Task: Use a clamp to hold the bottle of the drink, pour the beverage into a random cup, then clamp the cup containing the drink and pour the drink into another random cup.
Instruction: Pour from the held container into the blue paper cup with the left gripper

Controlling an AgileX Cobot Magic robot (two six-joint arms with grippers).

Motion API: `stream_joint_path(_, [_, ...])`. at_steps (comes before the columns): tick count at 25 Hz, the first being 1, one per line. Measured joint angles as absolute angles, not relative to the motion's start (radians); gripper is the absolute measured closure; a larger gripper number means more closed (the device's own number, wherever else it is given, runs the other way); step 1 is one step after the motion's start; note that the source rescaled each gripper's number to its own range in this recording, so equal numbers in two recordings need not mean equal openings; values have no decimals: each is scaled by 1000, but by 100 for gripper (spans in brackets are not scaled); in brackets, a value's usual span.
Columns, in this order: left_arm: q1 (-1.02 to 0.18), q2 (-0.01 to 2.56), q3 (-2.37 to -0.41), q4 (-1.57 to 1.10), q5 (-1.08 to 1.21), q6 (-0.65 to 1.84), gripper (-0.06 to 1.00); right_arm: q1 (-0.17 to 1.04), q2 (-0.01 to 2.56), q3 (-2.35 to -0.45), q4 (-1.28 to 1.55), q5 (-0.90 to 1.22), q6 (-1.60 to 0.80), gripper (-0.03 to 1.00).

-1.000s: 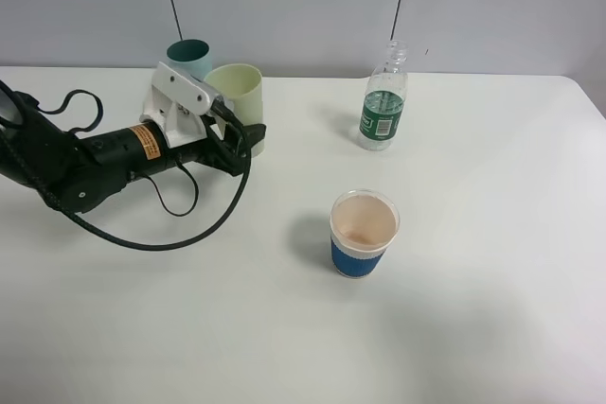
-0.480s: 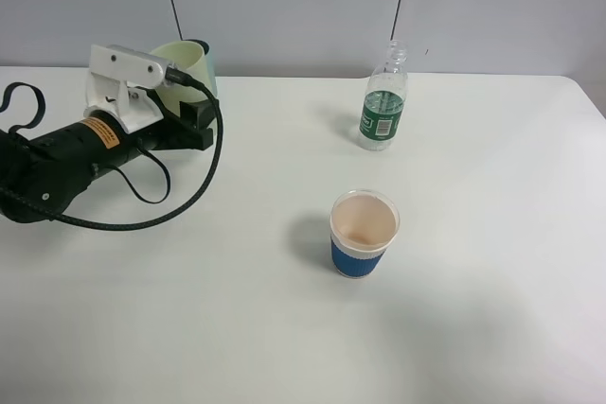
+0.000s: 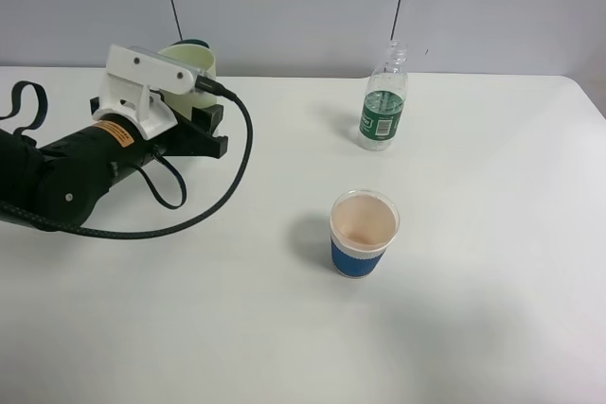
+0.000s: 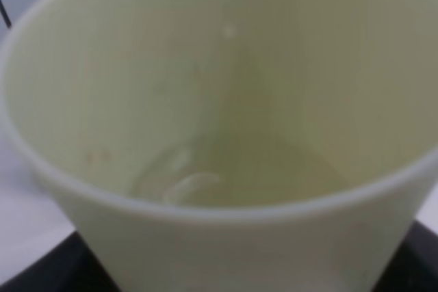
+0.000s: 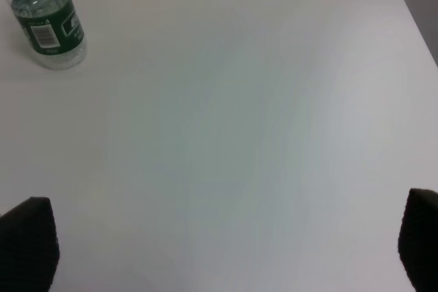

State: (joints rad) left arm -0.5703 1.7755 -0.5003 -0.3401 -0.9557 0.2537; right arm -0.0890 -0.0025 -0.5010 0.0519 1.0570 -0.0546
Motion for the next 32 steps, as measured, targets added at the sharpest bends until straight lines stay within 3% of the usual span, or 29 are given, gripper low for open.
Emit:
stream_joint_path(20, [-969,1691,-499,-878,-957,911,90,-89,-2,-501,52,1057,-55,-3])
stream_joint_path(32, [-1068,1690,-618,-1179,-892,1418,90,-89,-2,-501,52,1057,-55,-3])
